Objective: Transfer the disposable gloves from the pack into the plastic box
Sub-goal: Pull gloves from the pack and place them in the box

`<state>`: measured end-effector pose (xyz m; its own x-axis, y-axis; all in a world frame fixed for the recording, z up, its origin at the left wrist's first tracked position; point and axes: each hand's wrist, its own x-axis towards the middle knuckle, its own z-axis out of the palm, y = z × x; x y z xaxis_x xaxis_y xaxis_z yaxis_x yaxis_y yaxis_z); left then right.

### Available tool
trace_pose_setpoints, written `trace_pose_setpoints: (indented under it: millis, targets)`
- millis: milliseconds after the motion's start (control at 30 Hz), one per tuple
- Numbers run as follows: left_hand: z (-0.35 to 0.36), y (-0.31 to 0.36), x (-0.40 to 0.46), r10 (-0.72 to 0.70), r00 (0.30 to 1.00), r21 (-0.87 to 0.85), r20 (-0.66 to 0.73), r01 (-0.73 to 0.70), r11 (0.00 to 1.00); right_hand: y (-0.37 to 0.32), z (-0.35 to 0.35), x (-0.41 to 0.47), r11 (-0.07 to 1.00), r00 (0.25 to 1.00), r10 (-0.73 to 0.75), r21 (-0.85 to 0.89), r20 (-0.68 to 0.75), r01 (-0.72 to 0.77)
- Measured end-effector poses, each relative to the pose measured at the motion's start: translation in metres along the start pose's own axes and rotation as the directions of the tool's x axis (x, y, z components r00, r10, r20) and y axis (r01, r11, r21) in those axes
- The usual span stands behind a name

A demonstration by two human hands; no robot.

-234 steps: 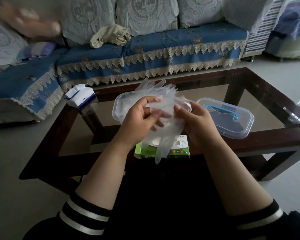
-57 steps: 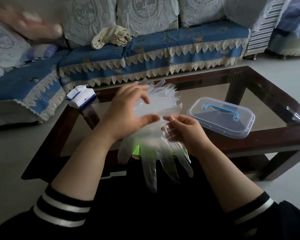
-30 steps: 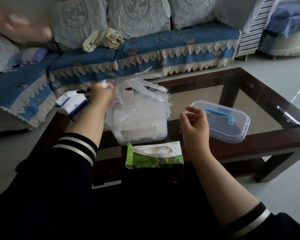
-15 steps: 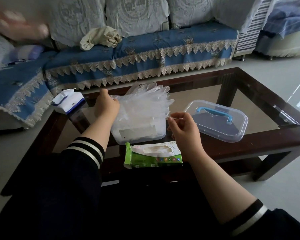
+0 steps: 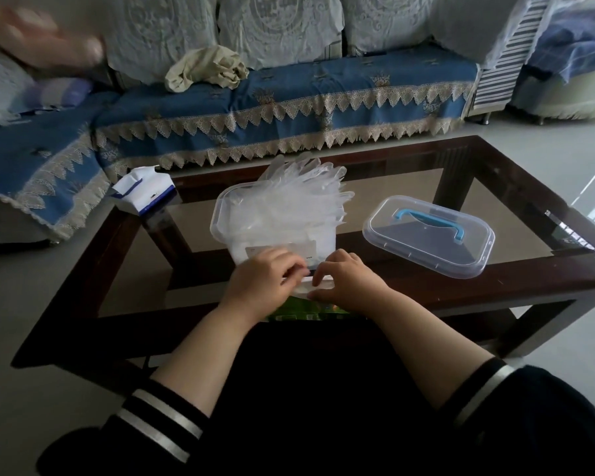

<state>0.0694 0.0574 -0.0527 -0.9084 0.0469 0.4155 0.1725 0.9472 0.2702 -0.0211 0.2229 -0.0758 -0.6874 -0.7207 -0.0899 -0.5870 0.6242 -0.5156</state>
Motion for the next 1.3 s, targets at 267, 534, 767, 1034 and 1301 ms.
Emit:
trace_pose_setpoints:
  millis: [267,534,767,1034,1301]
  targets:
    - [0.024,-0.011,-0.007,-0.333,0.742,0.145,0.582,0.309,0.940,-0.014,0.010,0.009,0.942,0.990,-0.016,-0.329,0.138,0.061]
    - [0.030,-0.019,-0.005,-0.354,0.752,0.125,0.556,0.346,0.930,-0.015,0.015,0.020,0.981,0.993,-0.024,-0.188,0.116,0.046]
    - [0.029,-0.022,-0.004,-0.367,0.739,0.078,0.565,0.395,0.915,-0.005,0.008,0.023,0.937,0.995,0.086,0.337,0.050,-0.098]
    - [0.029,-0.025,-0.004,-0.381,0.749,-0.005,0.542,0.456,0.890,-0.002,0.010,0.018,0.990,0.999,0.018,0.138,-0.050,-0.011]
    - [0.033,-0.022,-0.004,-0.399,0.740,0.025,0.542,0.460,0.888,-0.033,0.036,0.018,0.980,0.992,0.118,-0.154,-0.036,-0.122]
